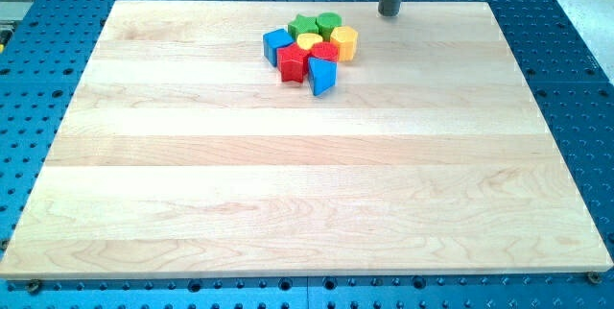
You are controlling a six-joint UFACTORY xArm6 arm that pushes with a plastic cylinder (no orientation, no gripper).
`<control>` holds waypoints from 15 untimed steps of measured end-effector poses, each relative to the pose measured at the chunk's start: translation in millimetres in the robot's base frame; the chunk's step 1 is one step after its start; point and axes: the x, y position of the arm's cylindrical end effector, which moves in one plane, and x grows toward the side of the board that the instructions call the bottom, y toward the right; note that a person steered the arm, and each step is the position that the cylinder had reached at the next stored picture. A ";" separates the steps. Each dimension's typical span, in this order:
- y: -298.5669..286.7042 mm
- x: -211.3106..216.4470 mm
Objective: Push yellow blocks into the group of blocks
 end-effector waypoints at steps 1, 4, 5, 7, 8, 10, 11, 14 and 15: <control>4.4 2.6; -8.1 -3.1; -8.2 -1.6; -8.3 4.7; -17.2 11.9; -3.4 63.2; -38.3 82.7; -83.9 111.8; -21.4 145.8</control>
